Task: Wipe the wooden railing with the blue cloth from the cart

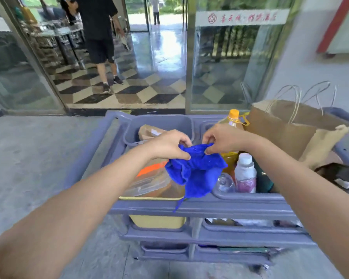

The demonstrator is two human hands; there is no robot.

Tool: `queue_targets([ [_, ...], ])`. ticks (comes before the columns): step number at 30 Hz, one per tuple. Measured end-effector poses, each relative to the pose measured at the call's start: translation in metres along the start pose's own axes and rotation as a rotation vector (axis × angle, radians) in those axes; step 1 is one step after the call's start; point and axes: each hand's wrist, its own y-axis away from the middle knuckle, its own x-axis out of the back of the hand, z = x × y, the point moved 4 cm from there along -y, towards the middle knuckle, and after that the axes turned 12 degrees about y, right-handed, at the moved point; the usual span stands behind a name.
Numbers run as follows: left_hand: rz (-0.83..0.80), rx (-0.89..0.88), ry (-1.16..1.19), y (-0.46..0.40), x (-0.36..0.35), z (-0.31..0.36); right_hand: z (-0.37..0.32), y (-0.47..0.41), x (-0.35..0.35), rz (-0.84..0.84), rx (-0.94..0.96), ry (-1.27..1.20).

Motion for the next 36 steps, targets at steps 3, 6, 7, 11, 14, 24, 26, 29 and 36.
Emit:
queue_targets([
  [3, -0.069, -0.052, -0.022, -0.01, -0.003, 0.0, 0.004, 0.009, -0.009, -0.007, -0.08, -0.022],
  [6, -0.136, -0.099, -0.044, -0.023, -0.011, 0.003, 0.012, 0.016, -0.013, -0.017, -0.137, -0.045],
  [7, -0.145, -0.115, -0.052, -0.028, -0.013, 0.004, 0.015, 0.019, -0.014, -0.019, -0.151, -0.048],
  [11, -0.193, -0.178, -0.054, -0.043, -0.022, 0.011, 0.026, 0.03, -0.016, 0.003, -0.234, -0.073],
  [14, -0.252, -0.212, -0.062, -0.049, -0.03, 0.013, 0.03, 0.035, -0.025, -0.019, -0.284, -0.078],
  [24, -0.435, -0.268, -0.117, -0.067, -0.071, -0.02, 0.028, 0.043, -0.077, 0.001, -0.568, -0.145],
  [26, -0.449, -0.276, -0.114, -0.068, -0.078, -0.027, 0.025, 0.046, -0.087, 0.014, -0.611, -0.167],
  [29, -0.496, -0.27, -0.131, -0.067, -0.084, -0.033, 0.019, 0.05, -0.096, 0.012, -0.655, -0.18],
  [36, -0.606, -0.279, -0.211, -0.067, -0.077, -0.025, 0.013, 0.05, -0.09, -0.013, -0.716, -0.177],
])
